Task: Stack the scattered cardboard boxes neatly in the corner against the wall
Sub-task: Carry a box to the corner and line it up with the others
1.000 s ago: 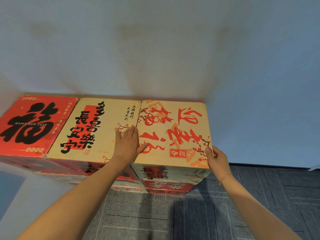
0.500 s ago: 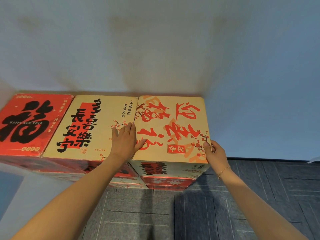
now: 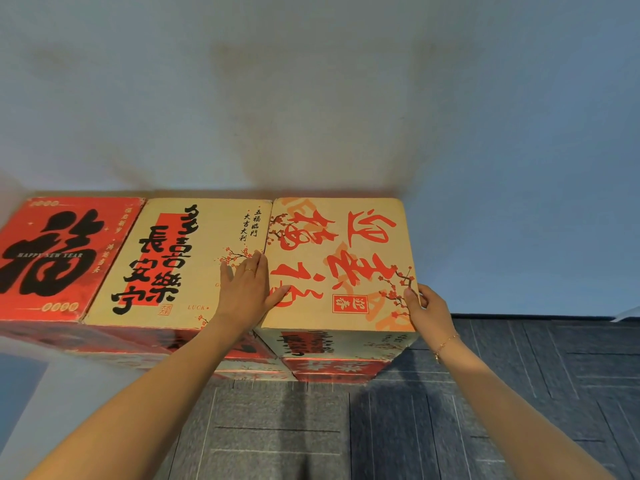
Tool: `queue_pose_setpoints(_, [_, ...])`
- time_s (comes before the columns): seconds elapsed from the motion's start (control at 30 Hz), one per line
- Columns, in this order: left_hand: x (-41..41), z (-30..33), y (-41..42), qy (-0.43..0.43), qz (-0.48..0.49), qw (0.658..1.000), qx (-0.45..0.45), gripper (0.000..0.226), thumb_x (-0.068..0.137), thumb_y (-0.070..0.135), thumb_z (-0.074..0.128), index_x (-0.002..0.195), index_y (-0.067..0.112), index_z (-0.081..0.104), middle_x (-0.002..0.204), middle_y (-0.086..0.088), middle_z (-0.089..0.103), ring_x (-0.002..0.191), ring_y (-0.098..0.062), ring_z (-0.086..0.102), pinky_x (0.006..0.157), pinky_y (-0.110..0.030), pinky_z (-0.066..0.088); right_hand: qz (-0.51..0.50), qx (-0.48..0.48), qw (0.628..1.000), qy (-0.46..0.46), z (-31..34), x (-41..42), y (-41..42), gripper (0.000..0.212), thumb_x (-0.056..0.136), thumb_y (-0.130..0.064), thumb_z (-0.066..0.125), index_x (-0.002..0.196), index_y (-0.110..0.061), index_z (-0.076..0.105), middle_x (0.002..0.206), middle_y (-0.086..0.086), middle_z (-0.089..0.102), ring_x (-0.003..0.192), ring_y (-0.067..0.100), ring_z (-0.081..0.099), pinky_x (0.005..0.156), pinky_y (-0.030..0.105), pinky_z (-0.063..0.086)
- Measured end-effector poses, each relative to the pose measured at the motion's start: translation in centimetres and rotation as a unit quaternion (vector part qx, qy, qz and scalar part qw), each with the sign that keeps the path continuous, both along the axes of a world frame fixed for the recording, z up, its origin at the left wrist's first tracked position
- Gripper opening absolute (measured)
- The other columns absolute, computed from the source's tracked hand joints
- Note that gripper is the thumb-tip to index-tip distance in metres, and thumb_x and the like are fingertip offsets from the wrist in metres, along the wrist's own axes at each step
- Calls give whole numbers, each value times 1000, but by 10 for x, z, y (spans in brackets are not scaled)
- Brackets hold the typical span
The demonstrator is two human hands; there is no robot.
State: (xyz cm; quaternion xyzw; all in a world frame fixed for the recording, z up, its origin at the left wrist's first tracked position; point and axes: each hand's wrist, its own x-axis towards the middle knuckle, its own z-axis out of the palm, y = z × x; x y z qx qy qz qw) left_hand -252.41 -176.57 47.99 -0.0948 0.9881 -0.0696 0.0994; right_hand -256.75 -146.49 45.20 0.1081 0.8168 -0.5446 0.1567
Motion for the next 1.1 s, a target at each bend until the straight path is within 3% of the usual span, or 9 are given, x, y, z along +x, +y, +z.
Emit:
queue_pose_setpoints(0.3, [5, 2, 1, -13, -5, 1000, 3, 85, 89, 70, 15, 152, 13, 10, 160, -5, 11, 146, -22, 18, 115, -54, 10, 0, -12, 1000, -3, 1, 4, 2, 29, 99, -26, 41, 121, -11, 53, 104, 3, 62, 76, 0, 58, 49, 7, 44])
queue_pose_setpoints(0.53, [5, -1, 2, -17, -7, 1000, 1, 86, 88, 69, 12, 152, 12, 10, 160, -6, 11, 146, -21, 17, 115, -54, 11, 8, 0, 1000, 7, 3, 5, 4, 24, 99, -25, 41, 115, -12, 55, 96, 0, 61, 74, -3, 56, 56, 11, 40])
queue_pose_setpoints(0.67, [5, -2, 2, -22, -12, 1000, -3, 86, 88, 68, 12, 152, 11, 8, 160, -6, 9, 147, -21, 15, 116, -53, 10, 12, 10, 1000, 19, 2, 6, 1, 27, 99, -24, 41, 117, -10, 54, 102, 3, 61, 84, 7, 61, 61, 14, 42])
queue_pose_setpoints(0.77, [6, -5, 0, -20, -14, 1000, -15, 89, 85, 68, 6, 152, 9, 6, 160, -7, 7, 147, -22, 13, 117, -50, 13, 15, 18, 999, 24, -2, 8, -1, 32, 98, -27, 43, 125, -10, 51, 118, 8, 61, 108, 23, 59, 82, 30, 49])
queue_pose_setpoints(0.87, [7, -12, 0, -17, -13, 1000, -11, 96, 79, 70, -11, 152, 7, 0, 160, -10, 4, 148, -22, 9, 118, -44, 10, 19, 21, 999, 21, 0, 9, -4, 39, 98, -27, 44, 135, -14, 41, 127, 3, 56, 114, 21, 56, 91, 32, 47])
queue_pose_setpoints(0.97, [6, -16, 0, -11, -17, 1000, -10, 112, 65, 71, -31, 152, 8, 0, 160, -10, 5, 148, -22, 8, 118, -41, 8, 32, 23, 998, 39, 8, 12, -6, 47, 98, -24, 43, 143, -21, 29, 119, -6, 50, 111, 16, 54, 87, 26, 43])
queue_pose_setpoints(1.1, [6, -10, -4, -13, -18, 1000, -8, 122, 57, 72, -41, 152, 11, 7, 160, -7, 10, 147, -21, 13, 118, -42, 10, 59, 61, 995, 43, 14, 12, -6, 48, 100, -24, 40, 145, -20, 25, 130, 3, 53, 115, 23, 57, 84, 25, 43])
